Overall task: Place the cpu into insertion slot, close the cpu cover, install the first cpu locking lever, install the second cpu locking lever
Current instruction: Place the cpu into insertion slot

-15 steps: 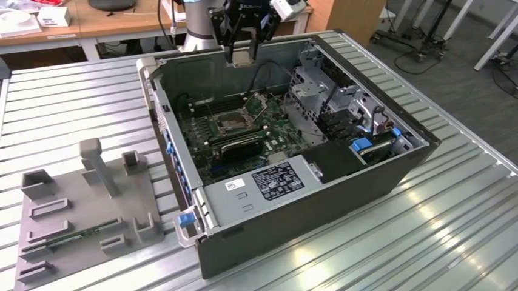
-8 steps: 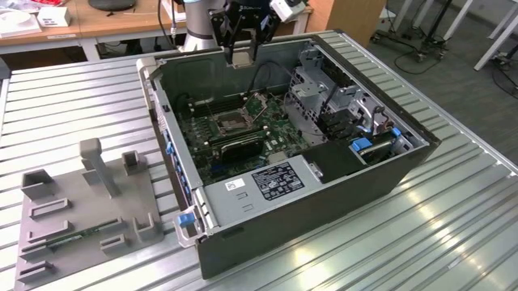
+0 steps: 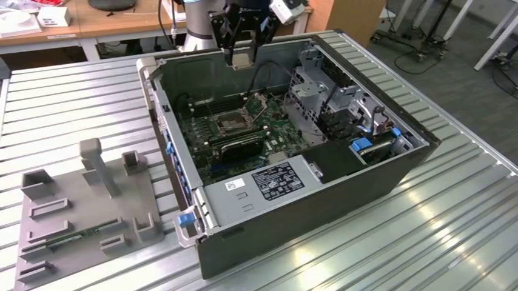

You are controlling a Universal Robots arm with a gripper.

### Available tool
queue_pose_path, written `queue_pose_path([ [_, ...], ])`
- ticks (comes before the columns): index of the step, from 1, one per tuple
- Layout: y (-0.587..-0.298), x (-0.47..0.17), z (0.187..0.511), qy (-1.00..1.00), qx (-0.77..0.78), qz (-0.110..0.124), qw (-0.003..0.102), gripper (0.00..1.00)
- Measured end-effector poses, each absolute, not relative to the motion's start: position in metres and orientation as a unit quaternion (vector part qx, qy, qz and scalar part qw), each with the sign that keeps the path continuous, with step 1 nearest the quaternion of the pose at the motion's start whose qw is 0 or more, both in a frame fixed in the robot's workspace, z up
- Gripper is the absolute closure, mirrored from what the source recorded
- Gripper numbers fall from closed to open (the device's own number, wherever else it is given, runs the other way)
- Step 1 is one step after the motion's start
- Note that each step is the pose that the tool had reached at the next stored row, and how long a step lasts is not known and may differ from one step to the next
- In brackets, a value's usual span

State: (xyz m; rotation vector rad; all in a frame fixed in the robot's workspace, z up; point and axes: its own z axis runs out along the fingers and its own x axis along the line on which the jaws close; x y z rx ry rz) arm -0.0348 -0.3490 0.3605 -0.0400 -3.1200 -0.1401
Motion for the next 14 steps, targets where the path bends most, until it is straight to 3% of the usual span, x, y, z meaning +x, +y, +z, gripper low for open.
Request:
queue_pose_path([
  [14,-0.3490,-0.0348,0.3549,-0.999,-0.013,-0.045,0.009,0.46],
])
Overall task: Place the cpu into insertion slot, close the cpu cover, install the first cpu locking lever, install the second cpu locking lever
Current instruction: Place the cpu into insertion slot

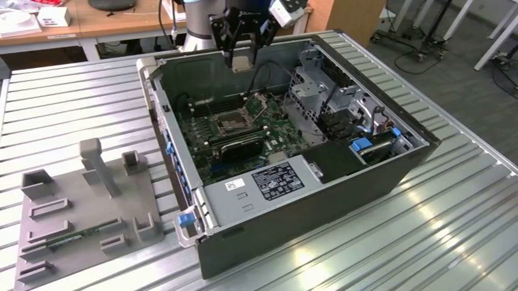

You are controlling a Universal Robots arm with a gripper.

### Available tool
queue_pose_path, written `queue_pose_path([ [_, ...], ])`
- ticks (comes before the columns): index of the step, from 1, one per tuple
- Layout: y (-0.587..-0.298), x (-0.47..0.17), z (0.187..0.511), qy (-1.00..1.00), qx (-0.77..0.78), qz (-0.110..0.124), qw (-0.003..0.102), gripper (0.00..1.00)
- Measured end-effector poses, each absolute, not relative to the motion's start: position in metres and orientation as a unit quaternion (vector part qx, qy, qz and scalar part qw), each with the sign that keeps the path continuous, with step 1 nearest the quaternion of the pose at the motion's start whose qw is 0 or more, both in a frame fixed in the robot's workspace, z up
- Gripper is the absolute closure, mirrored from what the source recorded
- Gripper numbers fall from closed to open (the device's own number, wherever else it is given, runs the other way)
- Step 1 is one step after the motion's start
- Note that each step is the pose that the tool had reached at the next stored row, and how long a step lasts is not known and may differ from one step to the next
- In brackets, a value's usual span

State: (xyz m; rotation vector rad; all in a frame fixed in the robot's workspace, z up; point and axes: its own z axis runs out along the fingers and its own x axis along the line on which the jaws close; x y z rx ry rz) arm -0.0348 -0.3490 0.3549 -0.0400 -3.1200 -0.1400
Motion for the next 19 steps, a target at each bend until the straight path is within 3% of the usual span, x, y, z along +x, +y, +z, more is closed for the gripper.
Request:
queue_pose_path([
  [19,-0.3490,-0.0348,0.3468,-0.999,-0.013,-0.045,0.009,0.46],
])
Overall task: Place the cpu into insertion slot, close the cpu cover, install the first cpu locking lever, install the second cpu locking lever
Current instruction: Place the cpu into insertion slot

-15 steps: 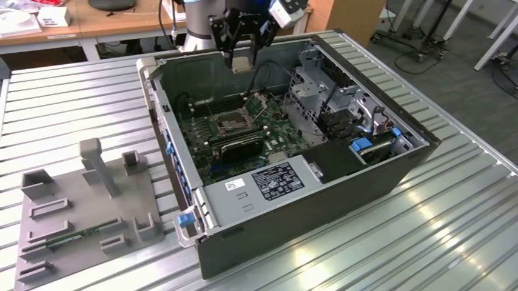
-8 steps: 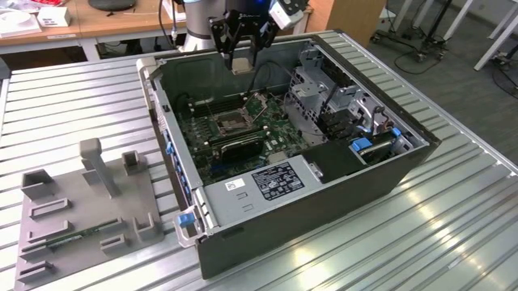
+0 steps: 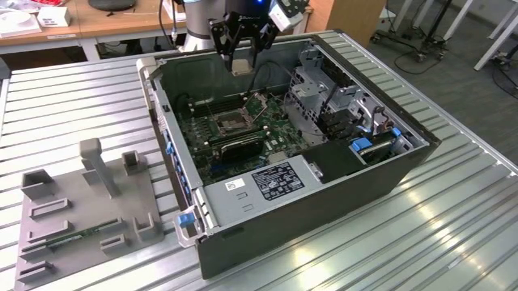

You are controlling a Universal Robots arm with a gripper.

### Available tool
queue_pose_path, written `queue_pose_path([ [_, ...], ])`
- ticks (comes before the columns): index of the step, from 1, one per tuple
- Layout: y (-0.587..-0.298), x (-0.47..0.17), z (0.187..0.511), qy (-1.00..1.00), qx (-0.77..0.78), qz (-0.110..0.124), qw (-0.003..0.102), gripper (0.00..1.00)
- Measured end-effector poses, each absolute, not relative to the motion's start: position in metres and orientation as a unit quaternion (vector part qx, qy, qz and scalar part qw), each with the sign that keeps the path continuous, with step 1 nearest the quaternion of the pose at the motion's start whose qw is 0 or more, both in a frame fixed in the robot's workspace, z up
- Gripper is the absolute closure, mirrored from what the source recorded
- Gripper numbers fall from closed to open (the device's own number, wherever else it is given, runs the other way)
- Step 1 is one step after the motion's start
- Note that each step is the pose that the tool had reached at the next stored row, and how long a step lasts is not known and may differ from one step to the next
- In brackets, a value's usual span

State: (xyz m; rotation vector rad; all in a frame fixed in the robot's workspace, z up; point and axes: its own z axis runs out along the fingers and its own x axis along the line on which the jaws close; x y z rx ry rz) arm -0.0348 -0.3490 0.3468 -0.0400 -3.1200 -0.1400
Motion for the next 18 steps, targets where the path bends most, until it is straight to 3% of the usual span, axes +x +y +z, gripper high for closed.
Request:
queue_pose_path([
  [18,-0.3489,-0.0348,0.3393,-0.999,-0.013,-0.045,0.009,0.46],
])
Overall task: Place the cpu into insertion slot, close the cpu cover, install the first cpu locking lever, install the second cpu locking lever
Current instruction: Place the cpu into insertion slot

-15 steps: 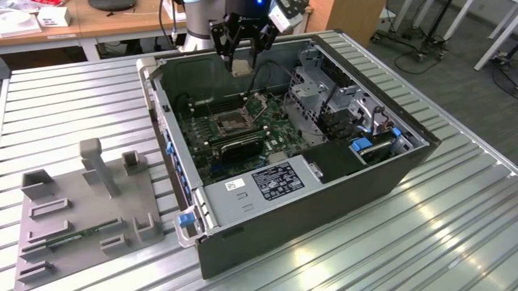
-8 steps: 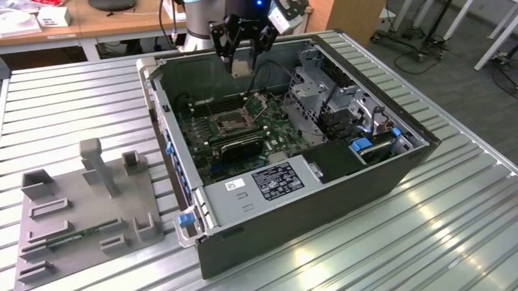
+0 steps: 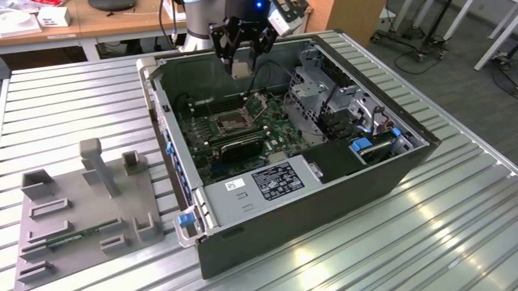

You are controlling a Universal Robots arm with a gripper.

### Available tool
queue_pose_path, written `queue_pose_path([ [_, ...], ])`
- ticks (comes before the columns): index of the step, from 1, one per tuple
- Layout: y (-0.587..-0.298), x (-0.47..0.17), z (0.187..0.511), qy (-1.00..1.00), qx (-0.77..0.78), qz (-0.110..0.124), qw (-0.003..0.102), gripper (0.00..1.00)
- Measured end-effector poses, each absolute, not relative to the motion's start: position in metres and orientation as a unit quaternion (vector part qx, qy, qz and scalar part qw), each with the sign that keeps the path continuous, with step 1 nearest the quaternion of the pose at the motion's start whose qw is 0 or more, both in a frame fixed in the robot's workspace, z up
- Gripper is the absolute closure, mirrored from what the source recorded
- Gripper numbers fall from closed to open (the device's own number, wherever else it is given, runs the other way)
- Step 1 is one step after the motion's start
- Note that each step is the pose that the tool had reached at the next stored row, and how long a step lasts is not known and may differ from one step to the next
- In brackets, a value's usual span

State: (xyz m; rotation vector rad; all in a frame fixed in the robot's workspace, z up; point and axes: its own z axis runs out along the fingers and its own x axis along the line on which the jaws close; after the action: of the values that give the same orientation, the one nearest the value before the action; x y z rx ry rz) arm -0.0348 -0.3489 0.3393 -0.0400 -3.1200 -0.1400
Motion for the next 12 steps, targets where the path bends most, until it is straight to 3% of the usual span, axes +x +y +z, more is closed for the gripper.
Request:
queue_pose_path([
  [12,-0.3490,-0.0348,0.3342,-0.999,-0.013,-0.045,0.009,0.46],
])
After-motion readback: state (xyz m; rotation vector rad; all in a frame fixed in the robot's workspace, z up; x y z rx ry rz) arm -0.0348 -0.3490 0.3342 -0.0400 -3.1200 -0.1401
